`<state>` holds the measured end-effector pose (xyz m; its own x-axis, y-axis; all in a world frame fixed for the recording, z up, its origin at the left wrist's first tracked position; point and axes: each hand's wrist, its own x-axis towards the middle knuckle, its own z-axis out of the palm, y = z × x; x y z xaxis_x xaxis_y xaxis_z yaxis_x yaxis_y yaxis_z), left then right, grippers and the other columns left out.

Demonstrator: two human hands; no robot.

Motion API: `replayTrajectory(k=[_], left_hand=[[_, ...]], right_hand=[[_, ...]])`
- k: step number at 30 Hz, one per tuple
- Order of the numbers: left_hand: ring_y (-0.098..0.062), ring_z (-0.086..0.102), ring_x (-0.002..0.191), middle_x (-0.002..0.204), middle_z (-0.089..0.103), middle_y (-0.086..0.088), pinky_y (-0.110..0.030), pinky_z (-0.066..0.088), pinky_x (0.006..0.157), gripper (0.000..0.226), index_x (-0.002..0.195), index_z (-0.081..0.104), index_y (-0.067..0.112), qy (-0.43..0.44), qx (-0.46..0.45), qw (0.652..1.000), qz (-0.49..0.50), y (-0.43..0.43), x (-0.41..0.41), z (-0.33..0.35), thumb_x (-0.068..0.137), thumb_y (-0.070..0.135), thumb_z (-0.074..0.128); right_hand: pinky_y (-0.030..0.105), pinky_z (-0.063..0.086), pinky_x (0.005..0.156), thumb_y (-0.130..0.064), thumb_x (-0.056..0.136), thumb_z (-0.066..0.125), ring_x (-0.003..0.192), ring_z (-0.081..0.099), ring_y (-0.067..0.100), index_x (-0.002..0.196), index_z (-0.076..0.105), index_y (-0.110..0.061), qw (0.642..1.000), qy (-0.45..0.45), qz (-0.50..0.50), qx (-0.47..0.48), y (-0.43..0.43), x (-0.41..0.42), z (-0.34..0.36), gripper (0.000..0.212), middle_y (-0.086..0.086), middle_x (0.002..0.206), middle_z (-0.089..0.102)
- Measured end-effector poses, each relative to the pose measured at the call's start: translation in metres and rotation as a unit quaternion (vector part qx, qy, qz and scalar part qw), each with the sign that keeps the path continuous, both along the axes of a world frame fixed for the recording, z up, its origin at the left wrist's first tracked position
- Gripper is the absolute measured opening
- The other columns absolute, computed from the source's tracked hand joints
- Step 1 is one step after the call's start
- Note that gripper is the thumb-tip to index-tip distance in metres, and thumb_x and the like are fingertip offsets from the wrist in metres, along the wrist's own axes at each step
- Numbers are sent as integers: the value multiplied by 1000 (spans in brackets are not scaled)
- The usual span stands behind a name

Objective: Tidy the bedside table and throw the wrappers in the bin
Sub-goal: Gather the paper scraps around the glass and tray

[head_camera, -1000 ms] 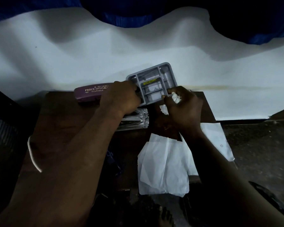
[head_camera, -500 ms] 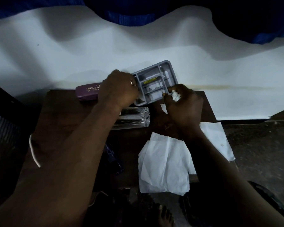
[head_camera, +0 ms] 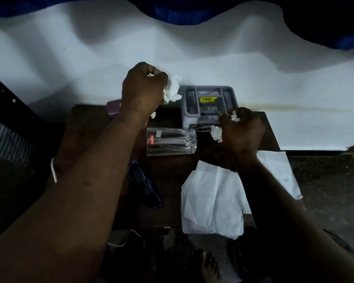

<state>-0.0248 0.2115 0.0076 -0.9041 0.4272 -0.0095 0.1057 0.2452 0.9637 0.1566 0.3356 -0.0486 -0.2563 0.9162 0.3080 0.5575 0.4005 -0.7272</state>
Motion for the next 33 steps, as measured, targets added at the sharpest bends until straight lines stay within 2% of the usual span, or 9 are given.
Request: replayTrajectory(k=[5, 9, 14, 17, 21, 25, 27, 30, 33], left_hand=[[-10, 62, 51, 59, 68, 10, -21, 43, 49, 32, 68, 68, 18, -32, 24, 999, -5, -8, -3, 3, 79, 45, 80], [-11, 53, 41, 59, 64, 2, -19, 40, 40, 22, 74, 63, 18, -76, 26, 996, -42, -13, 6, 5, 75, 17, 85], [-27, 65, 48, 56, 62, -8, -24, 39, 44, 18, 69, 60, 18, -127, 50, 990, -23, -18, 22, 15, 67, 1, 63], [-35, 77, 71, 65, 64, -13, -22, 40, 41, 19, 71, 60, 16, -159, 70, 984, -25, -22, 41, 20, 73, -3, 58], [-30, 67, 58, 68, 58, -12, -39, 60, 59, 28, 73, 61, 10, -245, 156, 954, -76, -26, 76, 25, 78, -14, 47], [-19, 58, 56, 75, 64, -7, -24, 47, 51, 31, 84, 68, 9, -274, 156, 943, -106, -20, 130, 17, 88, -14, 48], [-10, 65, 62, 75, 72, 2, -23, 52, 61, 33, 85, 74, 18, -236, 141, 956, -104, -18, 165, 8, 94, -7, 54], [-7, 69, 74, 85, 75, 0, -21, 55, 68, 37, 79, 73, 19, -212, 139, 962, -105, -25, 211, 4, 90, -9, 52], [-16, 72, 88, 92, 76, -1, -37, 59, 81, 35, 74, 74, 29, -150, 111, 975, -125, -32, 239, -4, 87, 2, 55]], right_hand=[[31, 55, 77, -39, 79, 77, 81, 70, 21, 77, 70, -17, 999, 8, -15, -44, 2, -1, -4, 22, -6, 74, 68], [30, 54, 93, -57, 80, 74, 99, 69, 14, 107, 75, -26, 997, 36, -27, -69, -7, 3, 7, 41, -9, 98, 75], [21, 46, 80, -37, 95, 56, 89, 66, 16, 80, 77, -20, 975, 158, -40, -153, -19, 13, 25, 31, -8, 77, 69], [41, 56, 90, -22, 91, 47, 94, 70, 27, 75, 75, -21, 933, 255, -12, -253, -25, 24, 28, 32, 4, 93, 75], [29, 47, 67, -19, 80, 54, 68, 55, 22, 69, 61, -21, 841, 355, -5, -407, -41, 41, 45, 13, 4, 76, 58], [48, 46, 92, -21, 63, 74, 99, 53, 39, 90, 59, -16, 713, 459, 36, -529, -64, 53, 38, 30, 22, 99, 50], [44, 49, 99, -20, 83, 61, 105, 60, 39, 95, 62, -10, 673, 480, 45, -560, -88, 59, 45, 16, 23, 101, 58], [30, 51, 76, -15, 105, 40, 71, 72, 27, 87, 68, -7, 700, 463, 9, -544, -114, 80, 54, 34, 11, 74, 71], [29, 50, 67, -20, 107, 47, 65, 63, 15, 94, 66, -15, 784, 368, 0, -500, -132, 105, 59, 24, 2, 76, 65]])
